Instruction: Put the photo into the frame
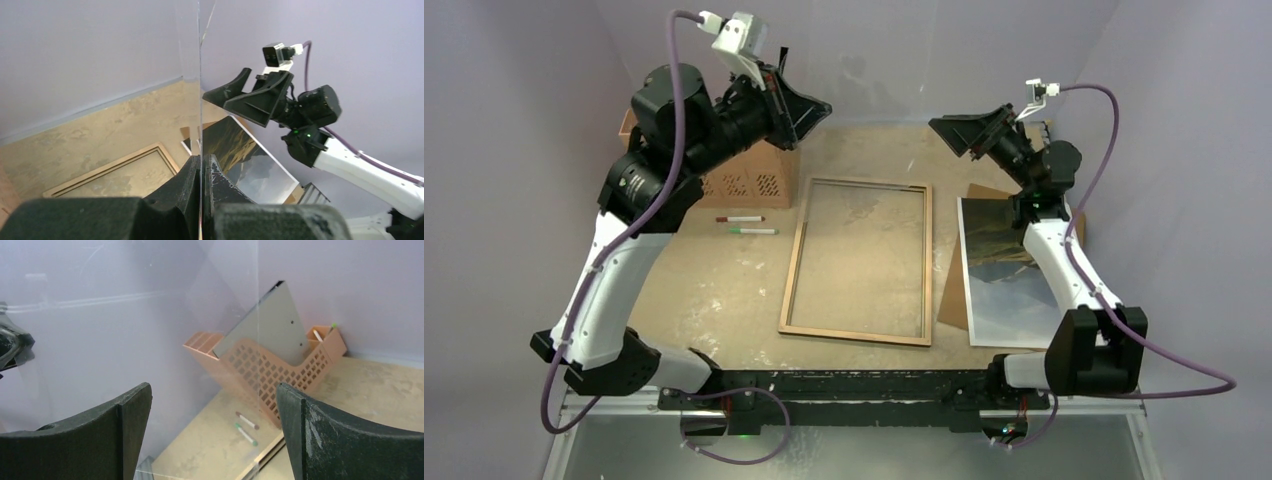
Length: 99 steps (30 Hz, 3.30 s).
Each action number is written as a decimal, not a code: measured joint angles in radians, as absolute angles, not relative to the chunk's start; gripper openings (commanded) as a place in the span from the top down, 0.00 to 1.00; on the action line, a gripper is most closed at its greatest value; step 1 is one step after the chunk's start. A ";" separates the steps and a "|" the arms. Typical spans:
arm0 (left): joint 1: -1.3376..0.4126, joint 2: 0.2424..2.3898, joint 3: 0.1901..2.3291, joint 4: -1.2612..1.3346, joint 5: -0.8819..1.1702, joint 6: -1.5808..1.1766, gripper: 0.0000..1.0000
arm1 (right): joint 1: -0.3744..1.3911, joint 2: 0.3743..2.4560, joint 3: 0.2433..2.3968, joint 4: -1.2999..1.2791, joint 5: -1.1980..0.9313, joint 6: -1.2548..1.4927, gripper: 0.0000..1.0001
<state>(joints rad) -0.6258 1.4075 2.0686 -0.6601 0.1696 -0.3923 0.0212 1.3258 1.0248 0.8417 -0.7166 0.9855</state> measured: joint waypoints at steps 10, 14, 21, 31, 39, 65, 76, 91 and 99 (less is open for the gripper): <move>-0.626 1.283 2.019 -0.577 0.309 -0.472 1.00 | 0.021 1.434 1.176 1.046 -0.806 1.148 0.05; -0.626 1.263 2.001 -0.554 0.338 -0.480 1.00 | 0.021 1.456 1.218 1.101 -0.834 1.204 0.08; -0.626 1.243 1.963 -0.547 0.317 -0.479 1.00 | 0.021 1.433 1.187 1.390 -0.890 1.426 0.29; -0.626 1.225 1.951 -0.609 0.141 -0.434 1.00 | 0.021 1.428 1.148 1.505 -0.909 1.648 0.55; -0.626 1.216 1.919 -0.624 0.104 -0.422 1.00 | 0.021 1.456 1.148 1.508 -0.911 1.691 0.52; -0.626 1.073 1.652 -0.695 -0.160 -0.400 0.11 | 0.018 1.233 0.998 1.099 -0.906 1.325 1.00; -0.626 1.057 1.419 -0.714 -0.371 -0.437 0.08 | 0.013 1.116 0.839 0.542 -0.838 1.130 1.00; -0.624 1.303 0.946 -0.543 -0.443 -0.700 0.17 | 0.015 1.092 0.552 0.498 -0.656 1.198 1.00; -0.591 1.435 0.851 -0.437 -0.460 -0.781 0.44 | 0.037 1.095 0.467 0.620 -0.635 1.249 1.00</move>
<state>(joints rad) -0.5915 1.4353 0.8509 -0.4370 -0.4599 -0.7811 0.0372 1.0950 0.4675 0.6197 -0.6353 1.2491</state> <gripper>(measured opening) 0.658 0.005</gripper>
